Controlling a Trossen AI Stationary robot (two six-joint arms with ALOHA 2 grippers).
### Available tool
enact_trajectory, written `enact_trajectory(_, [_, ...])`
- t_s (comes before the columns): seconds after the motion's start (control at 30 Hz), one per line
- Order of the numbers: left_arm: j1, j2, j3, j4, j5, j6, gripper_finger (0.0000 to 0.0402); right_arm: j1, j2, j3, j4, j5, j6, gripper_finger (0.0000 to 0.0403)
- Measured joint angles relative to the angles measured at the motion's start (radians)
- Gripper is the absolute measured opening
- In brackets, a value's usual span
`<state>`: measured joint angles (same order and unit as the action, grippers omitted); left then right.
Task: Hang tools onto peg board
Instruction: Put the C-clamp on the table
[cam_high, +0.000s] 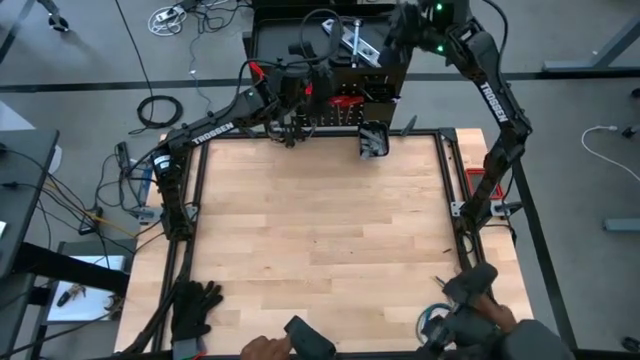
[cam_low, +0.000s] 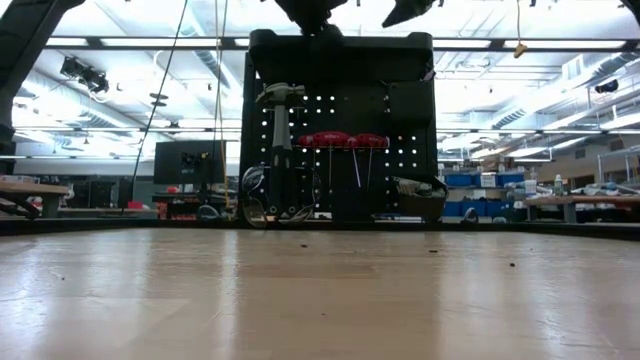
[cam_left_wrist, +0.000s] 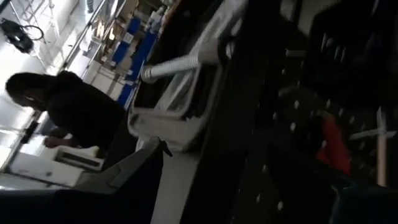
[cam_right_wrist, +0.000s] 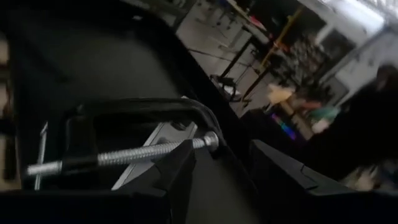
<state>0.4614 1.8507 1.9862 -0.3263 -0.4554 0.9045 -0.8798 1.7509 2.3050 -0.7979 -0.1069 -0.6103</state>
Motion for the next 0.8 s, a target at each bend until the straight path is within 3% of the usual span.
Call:
enact_trajectory(0.27, [-0.003, 0.000, 0.002, 0.001, 0.096, -0.185, 0.0282, -0.012, 0.021, 0.000, 0.050, -0.004, 0.353, 0.0164])
enact_trajectory(0.37, [-0.010, -0.001, 0.003, 0.001, 0.114, -0.234, 0.0282, -0.012, 0.034, 0.000, 0.084, -0.061, 0.425, 0.0164])
enact_trajectory(0.53, [-0.034, -0.025, 0.002, 0.000, 0.131, -0.276, 0.0282, -0.011, 0.067, 0.000, 0.130, -0.235, 0.497, 0.0167])
enact_trajectory(0.8, [-0.051, -0.131, -0.077, 0.059, 0.154, -0.305, 0.0270, 0.029, 0.081, 0.000, 0.126, -0.175, 0.436, 0.0168])
